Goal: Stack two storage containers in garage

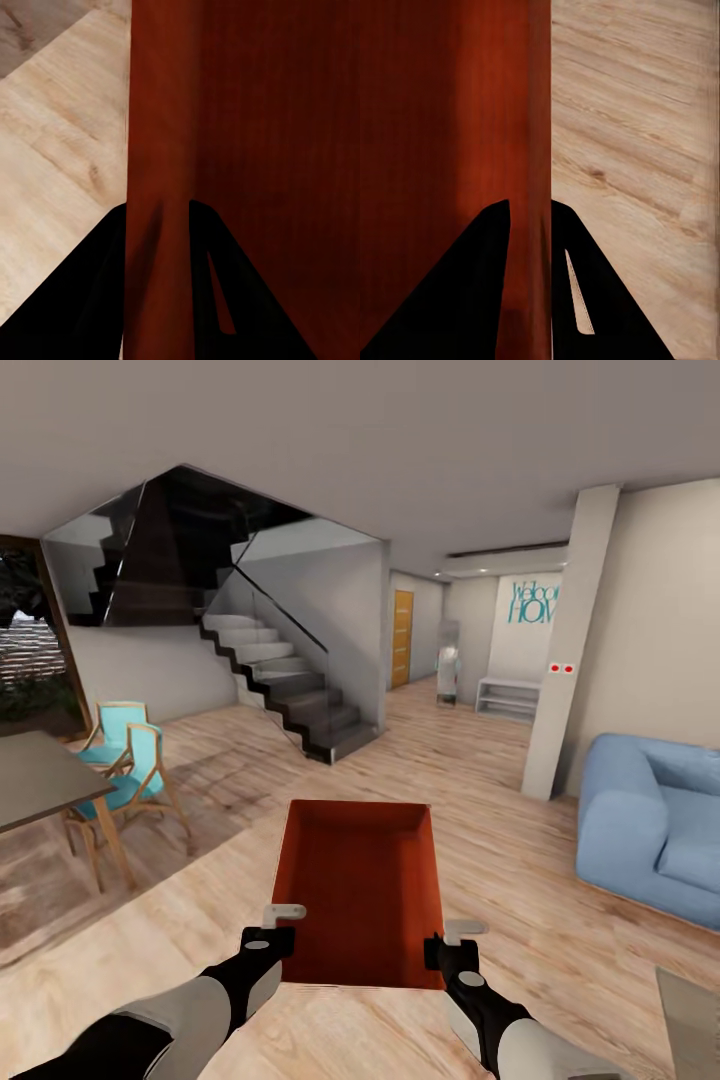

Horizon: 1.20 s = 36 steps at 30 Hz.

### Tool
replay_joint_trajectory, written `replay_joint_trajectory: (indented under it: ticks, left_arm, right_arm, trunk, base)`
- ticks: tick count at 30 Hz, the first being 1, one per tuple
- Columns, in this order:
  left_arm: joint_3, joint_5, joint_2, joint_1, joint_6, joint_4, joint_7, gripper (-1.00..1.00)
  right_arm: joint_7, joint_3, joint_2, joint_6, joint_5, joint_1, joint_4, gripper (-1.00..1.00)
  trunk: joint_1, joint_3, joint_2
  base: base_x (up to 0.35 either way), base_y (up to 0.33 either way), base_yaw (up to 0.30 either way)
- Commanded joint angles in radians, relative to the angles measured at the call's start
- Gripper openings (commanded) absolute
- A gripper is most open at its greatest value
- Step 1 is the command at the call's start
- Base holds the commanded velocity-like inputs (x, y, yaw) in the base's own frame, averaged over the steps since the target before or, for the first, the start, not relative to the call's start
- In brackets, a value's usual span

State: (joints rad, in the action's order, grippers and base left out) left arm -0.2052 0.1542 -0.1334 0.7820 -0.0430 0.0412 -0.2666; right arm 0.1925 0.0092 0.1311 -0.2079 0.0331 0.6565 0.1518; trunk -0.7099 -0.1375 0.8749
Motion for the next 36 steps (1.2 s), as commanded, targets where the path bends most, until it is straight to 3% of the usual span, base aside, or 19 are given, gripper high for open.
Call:
replay_joint_trajectory:
  ticks: [1,22,36]
  left_arm:
    - [0.023,0.015,0.015,0.000,-0.005,-0.003,-0.020,-1.00]
    - [0.023,0.015,0.015,0.000,-0.005,-0.002,-0.020,-1.00]
    - [0.023,0.015,0.015,0.000,-0.005,-0.003,-0.020,-1.00]
  right_arm:
    - [0.001,-0.032,0.001,-0.019,0.016,0.002,0.025,-1.00]
    - [0.001,-0.032,0.001,-0.019,0.016,0.002,0.025,-1.00]
    - [0.001,-0.032,0.001,-0.019,0.016,0.002,0.025,-1.00]
  trunk:
    - [-0.001,-0.002,0.001]
    - [-0.001,-0.002,0.001]
    - [-0.001,-0.002,0.001]
  base:
    - [0.321,0.106,-0.285]
    - [0.321,0.106,-0.279]
    - [0.321,0.106,-0.025]
